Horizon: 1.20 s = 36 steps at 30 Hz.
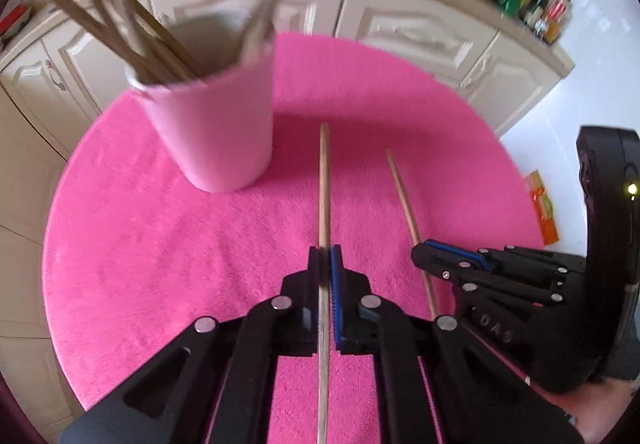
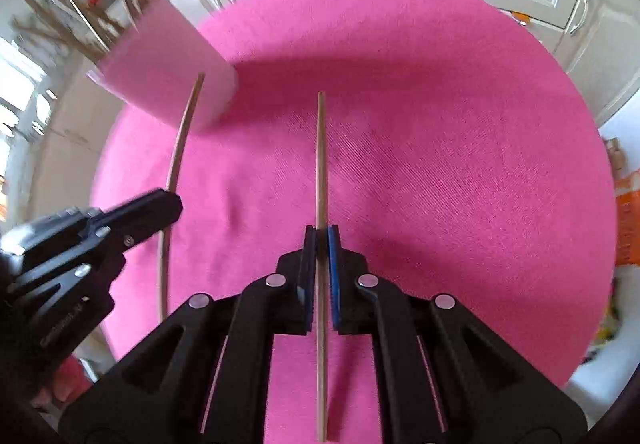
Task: Organize utensils
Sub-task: 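Lift both held chopsticks upright and carry them over the pink cup, then lower both held chopsticks into the pink cup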
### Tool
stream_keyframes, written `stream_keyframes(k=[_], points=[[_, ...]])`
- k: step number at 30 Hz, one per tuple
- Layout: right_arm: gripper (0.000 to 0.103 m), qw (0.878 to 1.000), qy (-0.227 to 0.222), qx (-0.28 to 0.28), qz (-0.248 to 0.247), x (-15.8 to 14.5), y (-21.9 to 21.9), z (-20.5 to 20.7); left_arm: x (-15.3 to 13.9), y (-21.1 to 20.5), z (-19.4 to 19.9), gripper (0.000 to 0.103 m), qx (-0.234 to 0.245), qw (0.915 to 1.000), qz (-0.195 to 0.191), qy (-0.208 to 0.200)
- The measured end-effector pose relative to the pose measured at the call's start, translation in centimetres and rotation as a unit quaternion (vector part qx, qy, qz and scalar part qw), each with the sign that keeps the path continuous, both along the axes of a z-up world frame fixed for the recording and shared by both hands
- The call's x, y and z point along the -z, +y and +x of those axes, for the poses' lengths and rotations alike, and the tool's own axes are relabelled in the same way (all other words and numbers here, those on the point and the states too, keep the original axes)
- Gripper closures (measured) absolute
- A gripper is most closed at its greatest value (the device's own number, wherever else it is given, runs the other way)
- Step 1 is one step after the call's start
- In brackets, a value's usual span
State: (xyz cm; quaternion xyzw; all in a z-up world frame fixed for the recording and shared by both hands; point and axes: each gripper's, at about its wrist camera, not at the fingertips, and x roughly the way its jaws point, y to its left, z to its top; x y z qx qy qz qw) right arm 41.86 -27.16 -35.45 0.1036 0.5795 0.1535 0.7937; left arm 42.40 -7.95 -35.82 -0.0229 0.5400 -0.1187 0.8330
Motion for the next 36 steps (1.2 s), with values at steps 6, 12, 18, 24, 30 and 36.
stream_keyframes(k=[6,12,18,24,30,36], points=[[0.097,0.997,-0.059,0.008,0.057,-3.8,-0.4,-0.8,-3.5,0.9,-1.5,0.098,-0.016,0.9982,-0.011,-0.058],[0.097,0.99,-0.11,-0.008,0.087,-7.2,1.6,-1.2,-7.3,2.1,-2.1,0.098,-0.027,0.9933,-0.026,-0.109],[0.097,0.979,-0.166,-0.022,0.114,-11.5,2.8,0.0,-11.9,3.5,-2.2,0.098,-0.047,0.9792,-0.058,-0.188],[0.097,0.964,-0.233,-0.03,0.125,-15.7,4.0,2.1,-16.1,6.2,-1.2,0.098,-0.093,0.9522,-0.092,-0.276],[0.097,0.944,-0.307,-0.026,0.122,-18.8,5.3,3.5,-18.4,7.6,0.7,0.098,-0.126,0.9262,-0.109,-0.338],[0.097,0.93,-0.349,-0.023,0.115,-19.2,6.6,4.9,-19.0,8.0,3.2,0.098,-0.152,0.9037,-0.105,-0.386]])
